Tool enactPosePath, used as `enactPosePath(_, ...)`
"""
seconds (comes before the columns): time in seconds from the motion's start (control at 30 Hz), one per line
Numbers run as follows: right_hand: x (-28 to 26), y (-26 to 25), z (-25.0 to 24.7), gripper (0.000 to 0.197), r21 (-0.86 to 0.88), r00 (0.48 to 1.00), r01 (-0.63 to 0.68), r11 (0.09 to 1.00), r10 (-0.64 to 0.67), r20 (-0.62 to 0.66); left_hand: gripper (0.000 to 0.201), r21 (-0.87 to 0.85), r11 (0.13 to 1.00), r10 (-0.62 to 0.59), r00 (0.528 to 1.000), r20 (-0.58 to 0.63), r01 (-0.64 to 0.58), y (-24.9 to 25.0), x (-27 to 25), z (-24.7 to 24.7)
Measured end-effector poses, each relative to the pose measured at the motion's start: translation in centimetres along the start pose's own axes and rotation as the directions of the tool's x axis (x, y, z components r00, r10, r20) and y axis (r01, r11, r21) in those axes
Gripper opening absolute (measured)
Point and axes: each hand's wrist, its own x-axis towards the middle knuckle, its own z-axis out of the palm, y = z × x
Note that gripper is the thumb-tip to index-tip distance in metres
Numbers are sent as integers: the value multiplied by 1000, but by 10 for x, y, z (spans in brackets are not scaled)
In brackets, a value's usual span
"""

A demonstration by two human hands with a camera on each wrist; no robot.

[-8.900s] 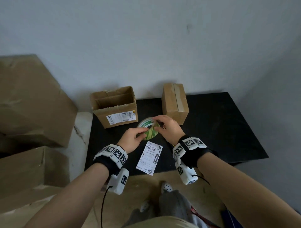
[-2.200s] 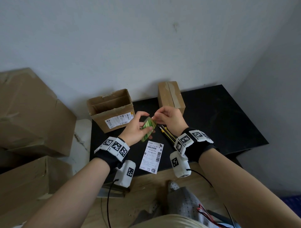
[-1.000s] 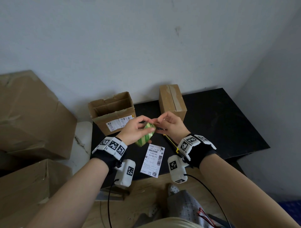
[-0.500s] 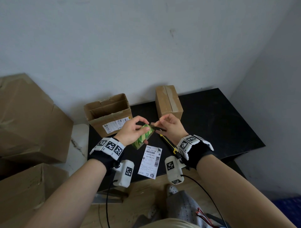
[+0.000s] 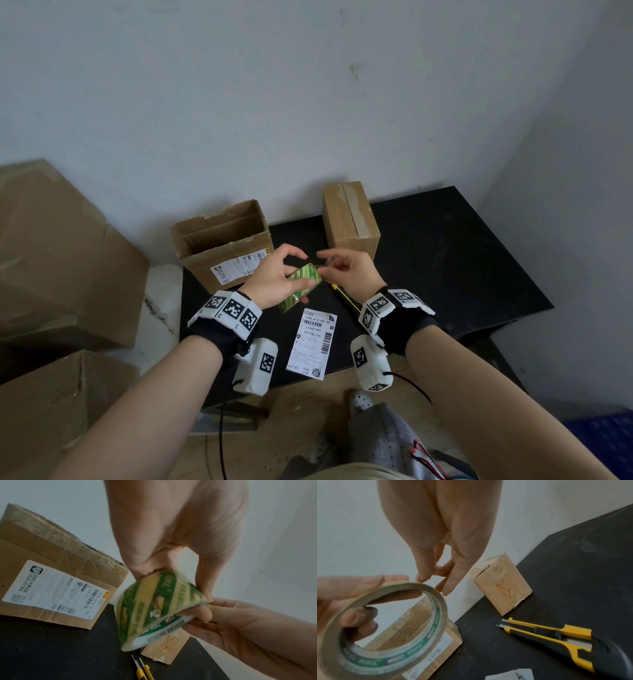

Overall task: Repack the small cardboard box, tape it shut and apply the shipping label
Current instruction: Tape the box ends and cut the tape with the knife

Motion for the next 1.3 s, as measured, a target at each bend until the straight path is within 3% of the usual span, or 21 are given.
enactPosePath(0.1, -2, -1, -2, 9, 60, 1000, -15, 998, 14, 14, 32, -1, 1000, 19, 1000, -22, -19, 0, 4, -1)
enactPosePath(0.27, -4, -2, -6, 17, 192, 992, -122, 974, 117, 37, 28, 54, 998, 30, 998, -63, -27, 1, 14, -1)
enactPosePath(0.4, -5, 0, -9, 11, 434, 981, -181, 883, 193, 15, 24, 72, 996, 61, 998, 17, -62, 4, 21, 2)
enactPosePath(0.53, -7, 2, -16, 8, 554, 970, -194, 810, 243, -15, 34, 110, 991, 59, 991, 122, -72, 13, 23, 0)
enactPosePath(0.7, -5, 1, -25, 8, 546, 959, -225, 807, 283, -23, 33, 232, 972, -4, 993, 118, -23, 17, 30, 0)
enactPosePath(0.87, -6, -1, -40, 10, 533, 947, -262, 804, 321, -19, 17, 332, 943, -5, 999, 44, -10, 12, 37, 0)
enactPosePath(1.1, 2, -1, -65, 10, 433, 939, -280, 857, 338, -63, 18, 207, 978, -30, 975, 220, -17, 16, 51, -4)
enactPosePath(1.3, 11, 6, -82, 13, 336, 931, -302, 892, 352, -95, 27, 288, 955, 2, 976, 219, -66, 19, 62, -4)
